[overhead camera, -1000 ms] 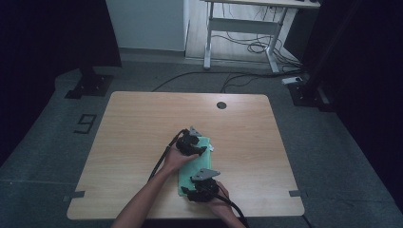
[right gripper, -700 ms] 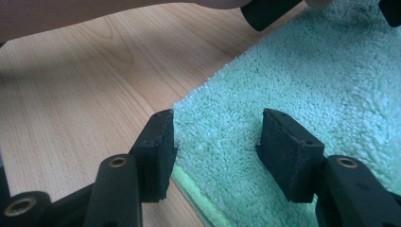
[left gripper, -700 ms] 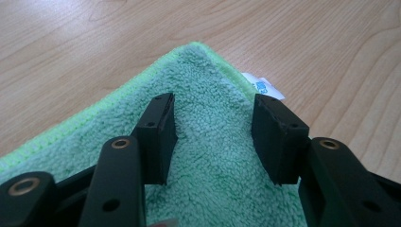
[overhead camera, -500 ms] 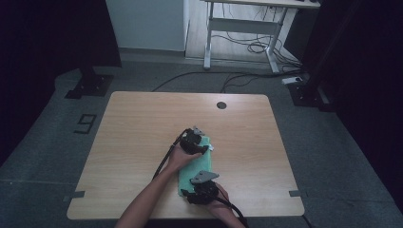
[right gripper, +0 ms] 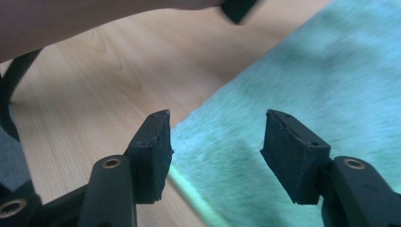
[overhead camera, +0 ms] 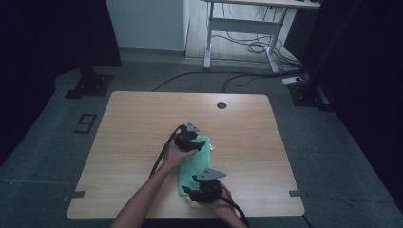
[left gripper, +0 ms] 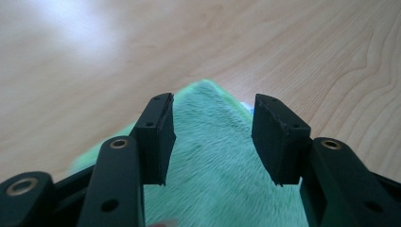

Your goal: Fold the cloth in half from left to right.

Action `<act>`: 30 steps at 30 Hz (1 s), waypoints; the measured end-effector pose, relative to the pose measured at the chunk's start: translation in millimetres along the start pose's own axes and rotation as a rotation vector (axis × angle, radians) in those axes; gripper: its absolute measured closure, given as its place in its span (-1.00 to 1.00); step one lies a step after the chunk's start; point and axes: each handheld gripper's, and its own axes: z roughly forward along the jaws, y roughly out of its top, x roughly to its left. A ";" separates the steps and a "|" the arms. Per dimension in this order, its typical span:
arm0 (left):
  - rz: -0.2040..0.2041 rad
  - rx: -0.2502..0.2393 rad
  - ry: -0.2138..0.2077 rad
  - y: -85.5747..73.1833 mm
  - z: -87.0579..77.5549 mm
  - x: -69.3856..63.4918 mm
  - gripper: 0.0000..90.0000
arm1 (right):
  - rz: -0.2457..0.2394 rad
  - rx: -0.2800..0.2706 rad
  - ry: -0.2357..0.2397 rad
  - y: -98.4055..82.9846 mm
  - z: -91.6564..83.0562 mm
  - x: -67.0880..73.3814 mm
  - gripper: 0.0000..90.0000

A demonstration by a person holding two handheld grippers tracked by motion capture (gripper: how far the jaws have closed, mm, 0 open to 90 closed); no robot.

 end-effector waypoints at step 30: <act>-0.062 0.123 0.018 -33.1 21.9 46.7 0.17 | 0.025 0.061 -0.120 59.7 77.9 -65.9 0.19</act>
